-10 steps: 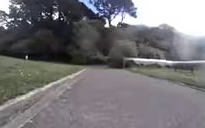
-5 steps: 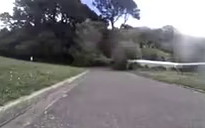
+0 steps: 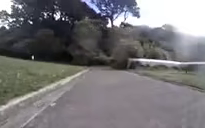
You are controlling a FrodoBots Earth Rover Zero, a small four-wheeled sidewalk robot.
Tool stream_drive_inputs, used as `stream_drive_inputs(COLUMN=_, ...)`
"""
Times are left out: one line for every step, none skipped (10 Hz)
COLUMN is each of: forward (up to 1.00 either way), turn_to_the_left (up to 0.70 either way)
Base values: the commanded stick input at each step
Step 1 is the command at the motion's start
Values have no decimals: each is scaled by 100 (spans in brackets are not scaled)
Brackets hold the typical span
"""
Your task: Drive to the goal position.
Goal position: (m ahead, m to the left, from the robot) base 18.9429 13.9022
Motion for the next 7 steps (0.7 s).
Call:
stream_drive_inputs(forward=100, turn_to_the_left=-39)
stream_drive_inputs(forward=100, turn_to_the_left=-28)
stream_drive_inputs(forward=100, turn_to_the_left=0)
stream_drive_inputs(forward=100, turn_to_the_left=0)
stream_drive_inputs(forward=100, turn_to_the_left=0)
stream_drive_inputs(forward=100, turn_to_the_left=0)
stream_drive_inputs(forward=100, turn_to_the_left=0)
